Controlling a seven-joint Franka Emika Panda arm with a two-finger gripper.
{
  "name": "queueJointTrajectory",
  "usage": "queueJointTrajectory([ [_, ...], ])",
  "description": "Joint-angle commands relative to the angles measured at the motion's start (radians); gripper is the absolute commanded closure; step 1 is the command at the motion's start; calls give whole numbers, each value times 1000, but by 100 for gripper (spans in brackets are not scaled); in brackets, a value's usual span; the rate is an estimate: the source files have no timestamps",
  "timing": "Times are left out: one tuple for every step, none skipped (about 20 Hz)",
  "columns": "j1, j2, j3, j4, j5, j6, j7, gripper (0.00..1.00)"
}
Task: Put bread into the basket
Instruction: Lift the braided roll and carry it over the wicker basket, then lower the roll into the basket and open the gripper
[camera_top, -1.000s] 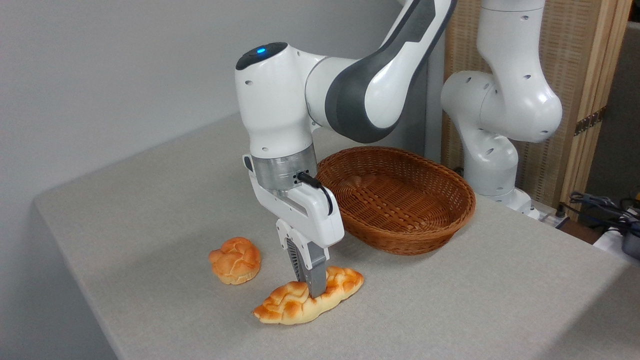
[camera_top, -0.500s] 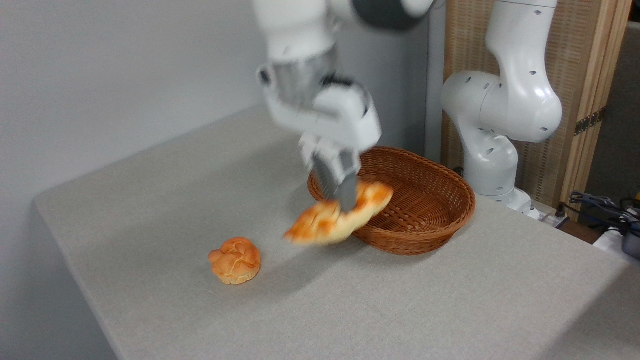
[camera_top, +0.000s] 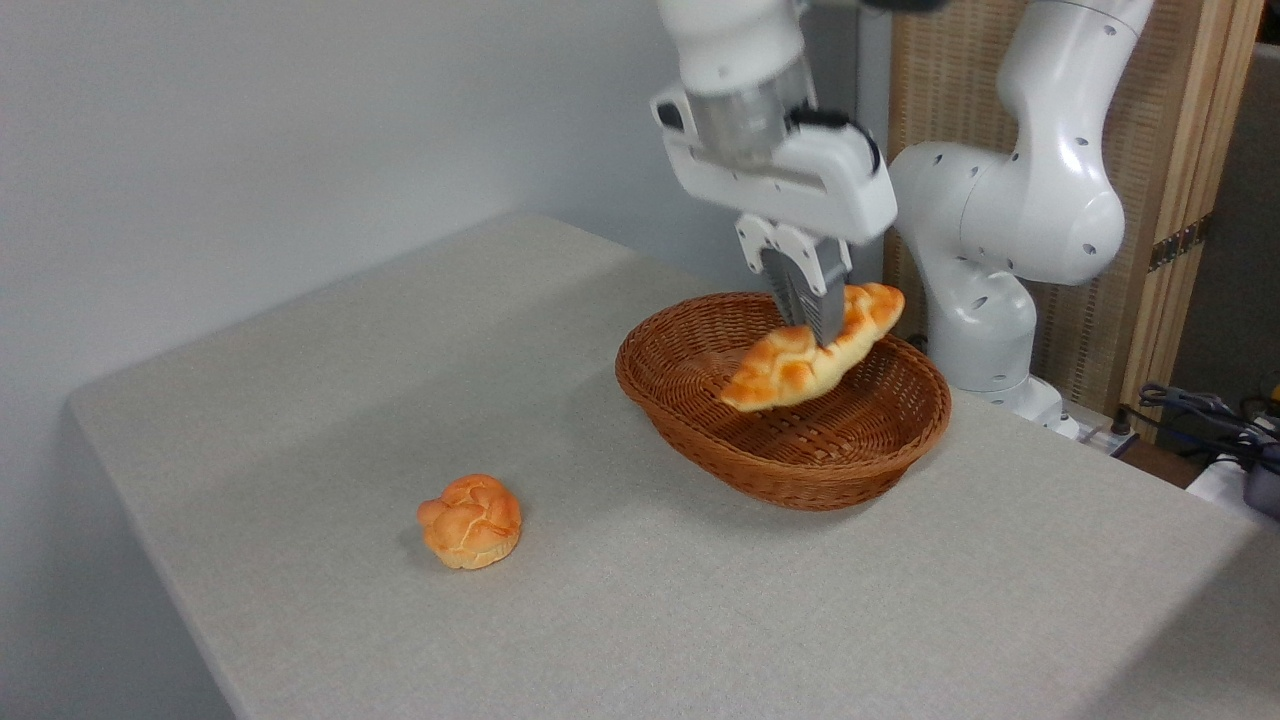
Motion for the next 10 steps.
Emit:
queueJointTrajectory([
  [-7, -12, 13, -67, -19, 17, 5, 100],
  [-7, -8, 13, -75, -36, 22, 3, 100],
  [-7, -1, 13, -77, -59, 36, 2, 97],
  [-7, 4, 13, -77, -65, 46, 3, 86],
  [-7, 10, 13, -78, -65, 53, 3, 71],
  [-8, 16, 13, -78, -65, 63, 3, 57],
  [-10, 22, 13, -77, -67, 74, 3, 54],
  [-10, 22, 12, -78, -65, 80, 3, 44],
  [-12, 22, 12, -78, -65, 82, 3, 31],
  [-12, 24, 13, -80, -67, 82, 3, 21],
])
